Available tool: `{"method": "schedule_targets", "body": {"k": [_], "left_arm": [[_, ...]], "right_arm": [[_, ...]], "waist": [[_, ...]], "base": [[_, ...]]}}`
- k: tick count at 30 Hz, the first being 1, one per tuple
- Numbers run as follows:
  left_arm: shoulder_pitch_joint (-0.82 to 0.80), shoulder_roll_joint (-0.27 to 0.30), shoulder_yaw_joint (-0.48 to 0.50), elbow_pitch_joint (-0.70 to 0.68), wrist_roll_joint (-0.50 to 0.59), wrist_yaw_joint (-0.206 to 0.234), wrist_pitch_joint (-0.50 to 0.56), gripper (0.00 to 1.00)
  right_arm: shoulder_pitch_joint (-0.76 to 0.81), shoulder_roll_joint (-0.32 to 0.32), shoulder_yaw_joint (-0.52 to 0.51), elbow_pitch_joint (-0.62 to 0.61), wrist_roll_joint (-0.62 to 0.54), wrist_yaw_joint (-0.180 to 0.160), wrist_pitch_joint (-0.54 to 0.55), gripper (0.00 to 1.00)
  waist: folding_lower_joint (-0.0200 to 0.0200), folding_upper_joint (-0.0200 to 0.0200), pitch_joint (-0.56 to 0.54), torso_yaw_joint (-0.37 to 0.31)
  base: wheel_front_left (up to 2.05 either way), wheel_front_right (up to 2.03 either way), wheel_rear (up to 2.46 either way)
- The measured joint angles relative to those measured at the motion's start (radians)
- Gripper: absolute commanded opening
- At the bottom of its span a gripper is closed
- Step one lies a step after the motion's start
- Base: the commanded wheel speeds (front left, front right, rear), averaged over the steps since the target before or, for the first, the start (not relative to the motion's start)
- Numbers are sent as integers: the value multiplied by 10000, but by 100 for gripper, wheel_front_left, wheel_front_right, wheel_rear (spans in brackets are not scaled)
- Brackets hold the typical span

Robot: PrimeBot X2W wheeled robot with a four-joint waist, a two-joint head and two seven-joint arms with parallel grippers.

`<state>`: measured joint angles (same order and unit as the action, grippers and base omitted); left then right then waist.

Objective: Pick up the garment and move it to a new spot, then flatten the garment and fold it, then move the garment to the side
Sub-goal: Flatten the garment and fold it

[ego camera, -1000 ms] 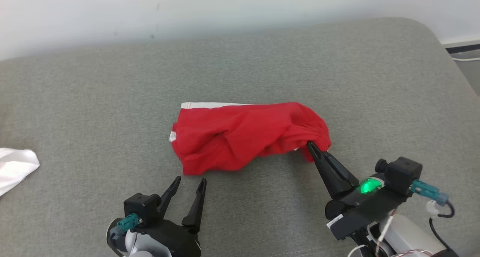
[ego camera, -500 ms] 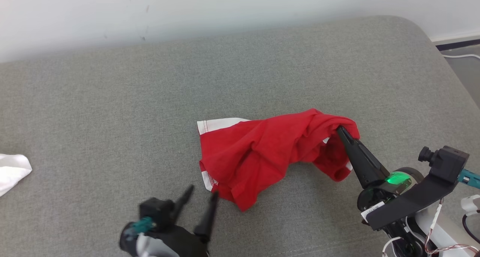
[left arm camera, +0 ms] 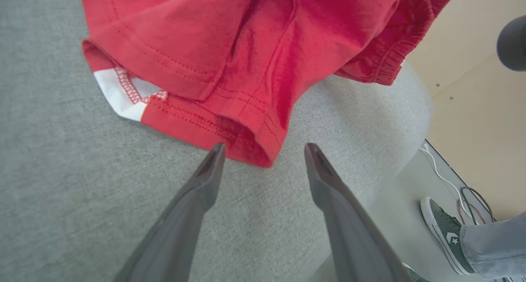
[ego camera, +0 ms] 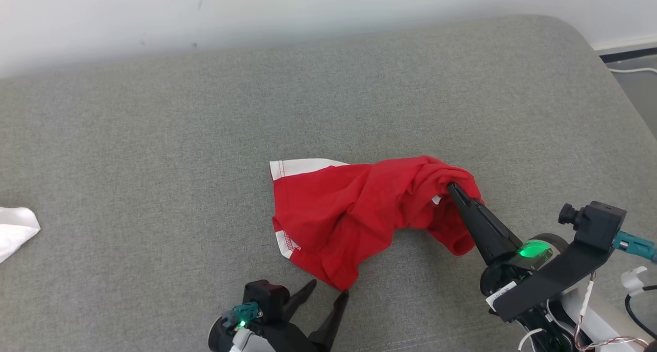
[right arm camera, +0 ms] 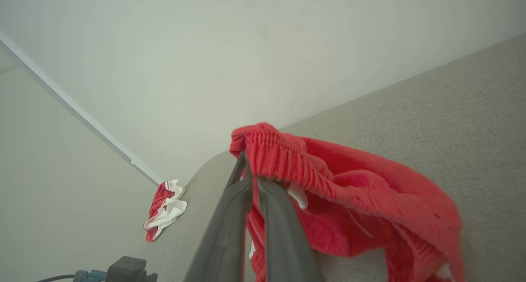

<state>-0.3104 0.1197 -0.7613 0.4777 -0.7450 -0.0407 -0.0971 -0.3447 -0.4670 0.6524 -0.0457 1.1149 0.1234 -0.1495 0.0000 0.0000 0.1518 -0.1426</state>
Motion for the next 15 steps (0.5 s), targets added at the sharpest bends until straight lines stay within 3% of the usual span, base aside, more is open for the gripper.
{"method": "schedule_targets", "body": {"k": [10, 11, 12, 13, 14, 15], "left_arm": [[-636, -422, 128, 882, -585, -219, 345, 100], [-636, -422, 128, 882, -585, -219, 345, 94], [-687, -426, 144, 965, -642, -221, 362, 50], [-732, -428, 144, 1020, -648, -224, 422, 31], [-755, -445, 142, 1064, -654, -265, 426, 0], [-764, -468, 136, 1110, -694, -311, 428, 0]], "right_arm": [[-361, 59, 167, 125, 10, 0, 127, 0], [-361, 59, 167, 125, 10, 0, 127, 0], [-369, 67, 196, 134, 10, 0, 167, 0], [-368, 69, 203, 138, 10, 0, 165, 0], [-368, 65, 201, 153, 10, 0, 165, 0], [-368, 65, 201, 169, 10, 0, 163, 0]], "waist": [[0, 0, 197, -184], [0, 0, 197, -184], [0, 0, 205, -207], [0, -1, 216, -222], [0, 0, 226, -235], [0, -1, 235, -246]], "base": [[0, 0, 0], [0, 0, 0], [0, 0, 0], [0, 0, 0], [0, 0, 0], [0, 0, 0]]}}
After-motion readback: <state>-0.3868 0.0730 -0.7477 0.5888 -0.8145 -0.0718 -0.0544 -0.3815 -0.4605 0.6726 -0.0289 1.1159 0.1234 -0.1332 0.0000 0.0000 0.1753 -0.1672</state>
